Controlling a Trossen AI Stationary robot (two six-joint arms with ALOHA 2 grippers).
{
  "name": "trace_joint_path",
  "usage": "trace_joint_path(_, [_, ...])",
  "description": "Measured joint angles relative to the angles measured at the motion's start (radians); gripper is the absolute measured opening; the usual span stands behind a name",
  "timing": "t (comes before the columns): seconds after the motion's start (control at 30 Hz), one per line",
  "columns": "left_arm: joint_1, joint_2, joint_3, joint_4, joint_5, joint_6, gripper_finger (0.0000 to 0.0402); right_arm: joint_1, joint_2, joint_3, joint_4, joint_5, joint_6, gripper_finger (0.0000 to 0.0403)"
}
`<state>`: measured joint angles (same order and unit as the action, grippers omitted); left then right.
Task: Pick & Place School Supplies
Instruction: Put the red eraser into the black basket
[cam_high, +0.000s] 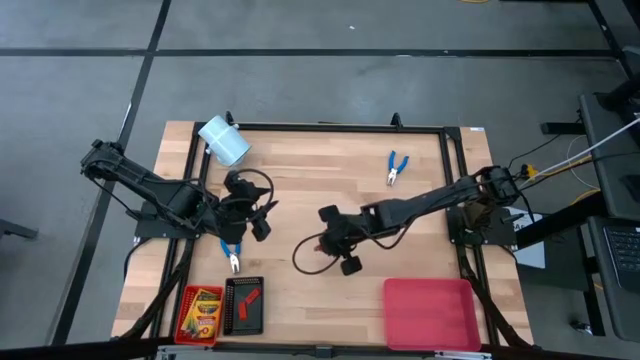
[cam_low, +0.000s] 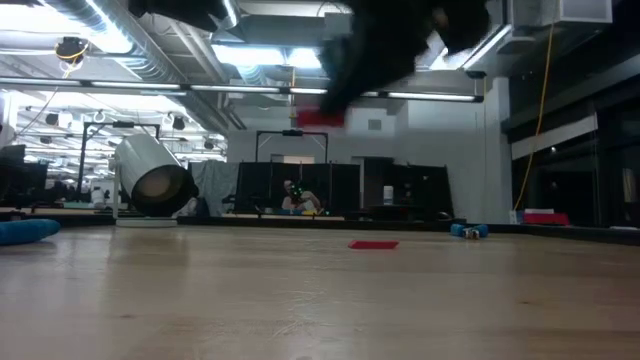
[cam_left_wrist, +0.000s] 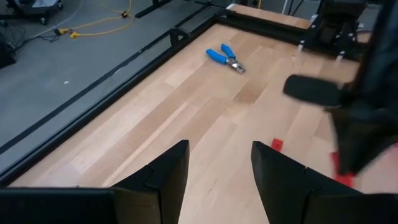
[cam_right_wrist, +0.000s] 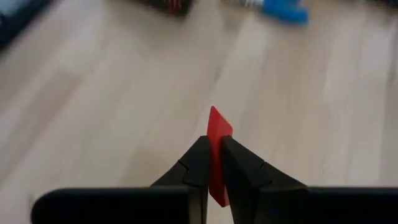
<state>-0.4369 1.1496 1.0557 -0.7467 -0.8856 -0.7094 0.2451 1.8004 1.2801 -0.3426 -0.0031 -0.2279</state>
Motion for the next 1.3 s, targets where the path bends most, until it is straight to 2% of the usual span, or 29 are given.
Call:
trace_joint_path(0.23, [0.0,0.0,0.0,-0.129,-0.005,-0.113,0.0171,0.006,0.068,0.121,0.069,-0.102,-0.053,0.0038])
trace_joint_path(0.47, [-0.007,0.0,0.0,-0.293,0.116,-0.231,0.0171,0.025,0.184,0.259,0.065,-0.2,-0.141,0.0038])
trace_joint_path(0.7, [-0.051,-0.008,0.0,-0.405,0.155,-0.322,0.0171,0.026,0.266,0.383,0.066,-0.251,-0.223,0.0038])
trace_joint_path(0.87, [-0.088,-0.008,0.0,-0.41,0.239,-0.309,0.0171,0.03,0.275,0.415,0.071,-0.211,-0.218,0.0038])
trace_joint_path(0.97, [-0.136,-0.007,0.0,-0.411,0.249,-0.318,0.0171,0.029,0.264,0.415,0.044,-0.174,-0.181,0.0038])
trace_joint_path(1.13, [-0.219,0.005,0.0,-0.367,0.215,-0.297,0.0173,0.028,0.227,0.415,0.064,-0.089,-0.161,0.0038])
trace_joint_path(1.3, [-0.27,0.027,0.0,-0.206,0.107,-0.173,0.0189,0.023,0.193,0.415,0.081,-0.039,-0.146,0.0029])
